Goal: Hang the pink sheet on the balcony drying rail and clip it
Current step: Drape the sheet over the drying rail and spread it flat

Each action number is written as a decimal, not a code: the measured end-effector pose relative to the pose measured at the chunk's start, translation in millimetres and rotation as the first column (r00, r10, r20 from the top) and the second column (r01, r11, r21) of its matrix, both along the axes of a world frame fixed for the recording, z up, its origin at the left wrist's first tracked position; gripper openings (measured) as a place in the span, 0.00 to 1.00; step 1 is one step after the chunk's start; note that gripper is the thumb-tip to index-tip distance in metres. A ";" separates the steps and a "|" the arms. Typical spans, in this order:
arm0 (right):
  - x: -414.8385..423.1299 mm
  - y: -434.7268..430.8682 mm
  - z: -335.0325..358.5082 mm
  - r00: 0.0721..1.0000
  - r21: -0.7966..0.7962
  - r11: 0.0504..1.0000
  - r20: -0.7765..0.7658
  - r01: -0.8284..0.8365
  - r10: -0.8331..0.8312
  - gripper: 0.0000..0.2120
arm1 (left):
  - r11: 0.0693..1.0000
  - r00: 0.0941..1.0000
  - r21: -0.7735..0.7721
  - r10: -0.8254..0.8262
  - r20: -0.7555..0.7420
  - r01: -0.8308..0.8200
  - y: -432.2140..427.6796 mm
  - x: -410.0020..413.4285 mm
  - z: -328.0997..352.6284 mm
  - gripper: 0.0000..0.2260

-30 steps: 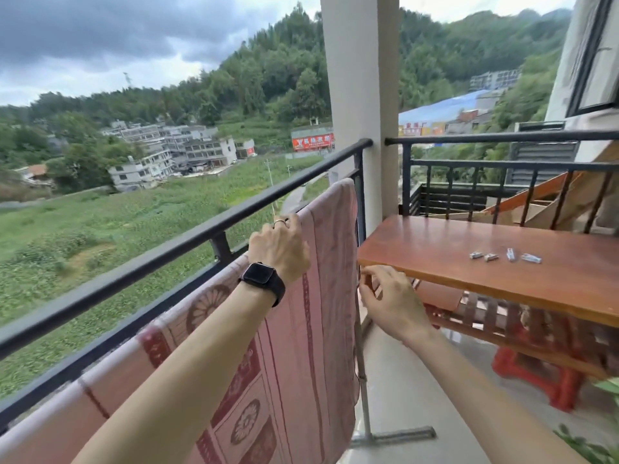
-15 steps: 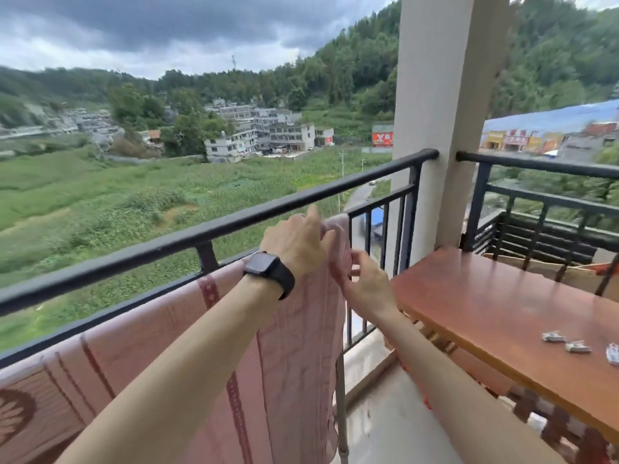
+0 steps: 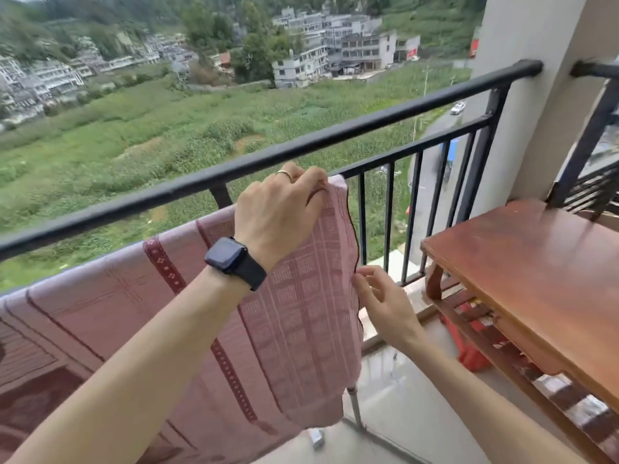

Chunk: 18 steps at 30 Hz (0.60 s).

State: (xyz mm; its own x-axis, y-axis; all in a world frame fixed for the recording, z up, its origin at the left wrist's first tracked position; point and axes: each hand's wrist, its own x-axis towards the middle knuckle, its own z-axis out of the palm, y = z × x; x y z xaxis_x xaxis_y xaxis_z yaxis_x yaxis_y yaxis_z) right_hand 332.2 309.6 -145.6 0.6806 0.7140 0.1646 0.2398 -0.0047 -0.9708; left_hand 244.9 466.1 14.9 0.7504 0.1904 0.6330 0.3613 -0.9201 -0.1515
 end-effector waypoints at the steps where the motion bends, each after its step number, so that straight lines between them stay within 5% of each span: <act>1: -1.1 -0.3 -6.9 0.997 -0.043 0.997 0.004 -0.071 0.071 0.14 | 1.000 1.000 0.013 0.011 0.014 -0.012 -0.4 1.8 -1.5 0.12; 4: 4.0 3.5 -12.8 0.975 -0.117 0.983 0.156 -0.142 0.159 0.04 | 0.999 0.996 -0.005 0.037 0.079 -0.037 -3.7 4.5 -5.8 0.10; 8: 36.1 -1.3 -6.7 0.987 0.002 0.995 0.123 0.102 -0.102 0.06 | 1.000 0.981 -0.010 0.010 0.192 -0.008 -8.0 1.1 -16.4 0.10; 12: 36.7 2.6 -31.2 0.988 -0.229 0.970 0.110 -0.080 0.108 0.10 | 0.998 0.947 0.033 -0.057 0.317 0.049 -20.7 -10.2 -50.2 0.17; 14: 40.3 11.6 -40.0 0.990 -0.211 0.974 0.101 -0.077 0.100 0.12 | 0.997 0.937 0.030 -0.076 0.341 0.071 -30.4 -18.3 -83.9 0.16; 18: 60.0 29.6 -41.1 0.973 -0.137 0.964 -0.070 -0.227 0.219 0.04 | 0.964 0.969 -0.250 0.148 0.200 -0.096 -42.1 -29.9 -160.9 0.08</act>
State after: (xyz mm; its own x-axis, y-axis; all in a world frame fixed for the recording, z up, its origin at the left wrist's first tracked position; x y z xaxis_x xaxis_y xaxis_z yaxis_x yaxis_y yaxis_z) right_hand 392.2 339.2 -186.7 0.5063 0.8622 0.0177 0.1982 -0.0963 -0.9754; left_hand 215.0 424.0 -146.0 0.5635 0.4357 0.7019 0.4729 -0.8667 0.1584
